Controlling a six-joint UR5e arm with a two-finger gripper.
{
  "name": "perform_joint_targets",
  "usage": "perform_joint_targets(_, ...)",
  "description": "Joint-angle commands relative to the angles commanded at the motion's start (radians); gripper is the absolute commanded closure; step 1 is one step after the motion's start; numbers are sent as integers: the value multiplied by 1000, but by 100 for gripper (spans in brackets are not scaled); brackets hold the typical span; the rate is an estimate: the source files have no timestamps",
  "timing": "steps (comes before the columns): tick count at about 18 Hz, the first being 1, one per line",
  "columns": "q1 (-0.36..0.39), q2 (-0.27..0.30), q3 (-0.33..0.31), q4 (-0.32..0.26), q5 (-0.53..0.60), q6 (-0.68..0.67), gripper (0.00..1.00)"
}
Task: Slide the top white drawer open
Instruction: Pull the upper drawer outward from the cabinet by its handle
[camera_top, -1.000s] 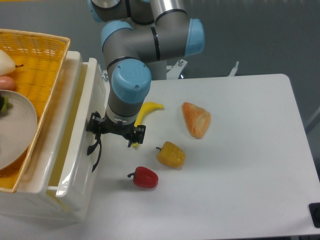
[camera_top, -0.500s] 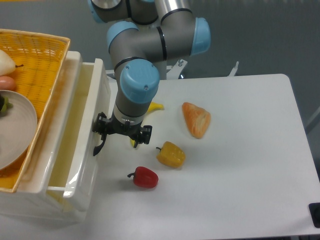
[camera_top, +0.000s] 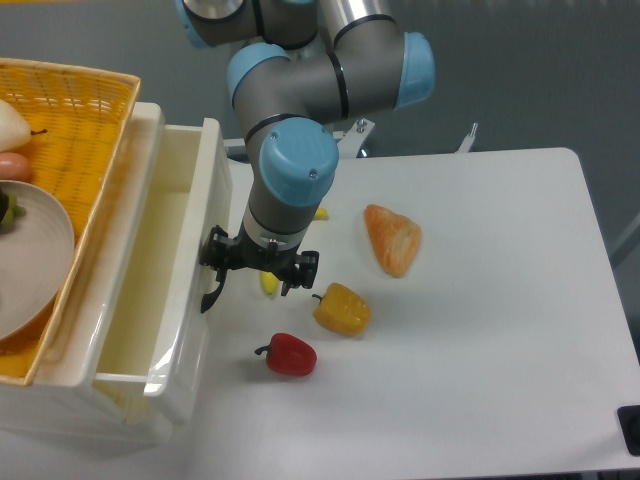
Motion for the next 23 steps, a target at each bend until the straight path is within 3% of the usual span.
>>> perform_joint_targets(23, 61, -11, 5, -3, 0, 57, 0)
